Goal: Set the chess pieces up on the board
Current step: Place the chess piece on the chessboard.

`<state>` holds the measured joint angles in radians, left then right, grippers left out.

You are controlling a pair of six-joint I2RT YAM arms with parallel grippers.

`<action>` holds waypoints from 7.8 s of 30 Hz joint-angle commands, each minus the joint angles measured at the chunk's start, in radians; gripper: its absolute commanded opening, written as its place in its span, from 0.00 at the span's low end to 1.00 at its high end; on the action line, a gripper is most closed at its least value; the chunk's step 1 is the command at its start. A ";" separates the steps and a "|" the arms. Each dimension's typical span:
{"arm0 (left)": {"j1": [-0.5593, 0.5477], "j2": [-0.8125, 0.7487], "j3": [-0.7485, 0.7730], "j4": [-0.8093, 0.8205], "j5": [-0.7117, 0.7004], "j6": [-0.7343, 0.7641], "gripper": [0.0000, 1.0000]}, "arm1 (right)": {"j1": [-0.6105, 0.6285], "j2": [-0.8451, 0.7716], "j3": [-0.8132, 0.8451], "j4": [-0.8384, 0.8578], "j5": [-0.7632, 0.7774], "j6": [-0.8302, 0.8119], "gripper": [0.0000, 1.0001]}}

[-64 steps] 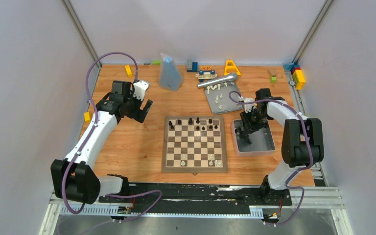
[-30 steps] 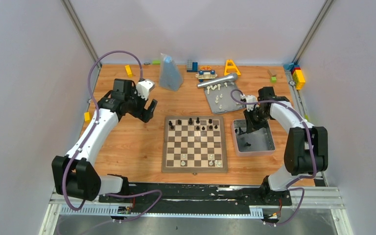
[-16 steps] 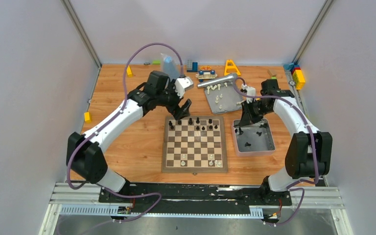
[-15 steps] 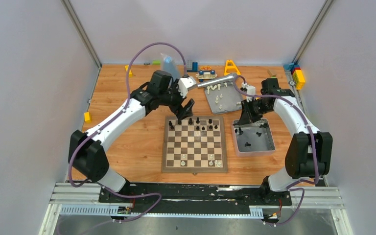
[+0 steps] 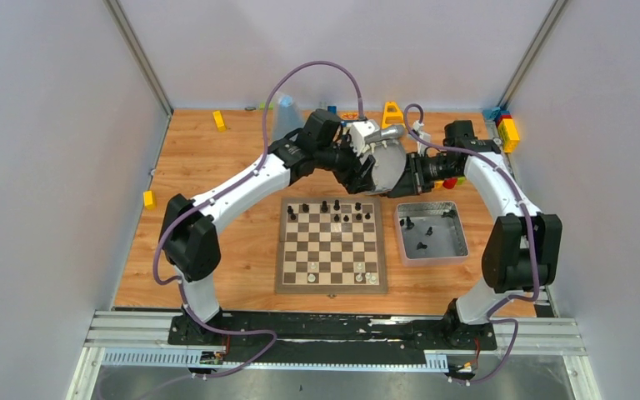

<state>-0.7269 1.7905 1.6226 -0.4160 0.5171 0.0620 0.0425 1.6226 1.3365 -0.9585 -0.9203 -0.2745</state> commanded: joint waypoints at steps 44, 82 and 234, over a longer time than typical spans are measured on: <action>-0.049 0.205 0.194 -0.065 0.130 -0.253 0.44 | -0.010 0.027 0.050 0.080 -0.105 0.080 0.00; -0.049 0.146 0.255 -0.423 -0.134 0.114 0.00 | -0.123 -0.039 -0.011 0.080 -0.012 0.005 0.45; 0.033 0.592 0.658 -1.039 -0.465 0.465 0.32 | -0.250 -0.029 -0.207 0.080 -0.069 -0.118 0.35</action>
<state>-0.6926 2.3871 2.2398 -1.4452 0.0509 0.5301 -0.2043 1.5890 1.1126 -0.8783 -0.9455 -0.3656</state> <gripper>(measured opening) 0.321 0.356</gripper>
